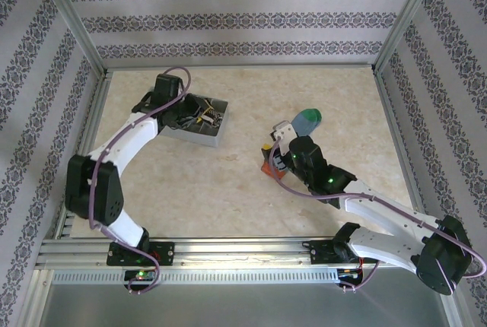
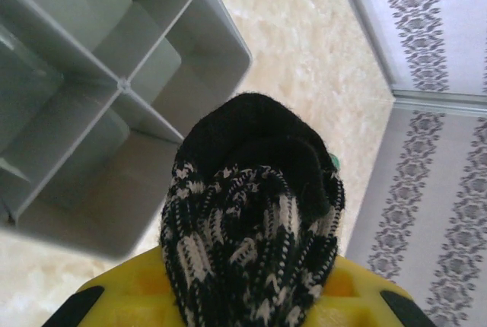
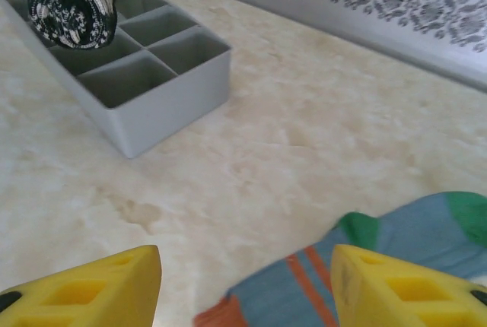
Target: Roll the socks
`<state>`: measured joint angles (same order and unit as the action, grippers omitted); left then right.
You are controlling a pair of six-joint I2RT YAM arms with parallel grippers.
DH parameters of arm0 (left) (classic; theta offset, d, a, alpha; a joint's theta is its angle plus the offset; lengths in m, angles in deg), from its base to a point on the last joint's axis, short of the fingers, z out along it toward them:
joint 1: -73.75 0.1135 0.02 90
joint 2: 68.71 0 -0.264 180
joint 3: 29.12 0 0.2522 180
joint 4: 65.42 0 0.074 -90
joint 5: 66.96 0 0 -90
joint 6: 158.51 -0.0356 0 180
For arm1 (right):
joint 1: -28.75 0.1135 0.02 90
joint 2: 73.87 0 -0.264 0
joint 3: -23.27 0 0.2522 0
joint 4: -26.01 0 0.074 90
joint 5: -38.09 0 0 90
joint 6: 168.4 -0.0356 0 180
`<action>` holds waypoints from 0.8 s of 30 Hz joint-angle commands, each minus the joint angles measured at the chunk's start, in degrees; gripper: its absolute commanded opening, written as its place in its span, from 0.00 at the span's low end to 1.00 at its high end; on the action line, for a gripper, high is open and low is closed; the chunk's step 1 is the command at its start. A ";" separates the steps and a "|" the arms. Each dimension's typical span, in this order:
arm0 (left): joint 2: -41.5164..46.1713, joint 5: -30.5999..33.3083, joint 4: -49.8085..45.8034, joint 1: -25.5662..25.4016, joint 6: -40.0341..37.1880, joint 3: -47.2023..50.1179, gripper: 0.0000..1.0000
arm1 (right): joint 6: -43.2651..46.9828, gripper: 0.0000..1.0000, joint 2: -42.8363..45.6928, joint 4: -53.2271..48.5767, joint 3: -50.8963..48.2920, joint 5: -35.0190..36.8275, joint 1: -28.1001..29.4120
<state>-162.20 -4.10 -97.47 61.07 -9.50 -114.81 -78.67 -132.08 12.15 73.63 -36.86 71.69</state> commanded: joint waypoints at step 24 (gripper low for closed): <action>-12.01 11.79 -0.71 -0.23 -24.61 -4.17 0.00 | 4.93 0.60 0.83 -8.64 4.09 -0.65 -0.65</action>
<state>-174.20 3.33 -99.35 61.37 -30.44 -120.97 -72.51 -132.50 5.42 76.40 -36.99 71.60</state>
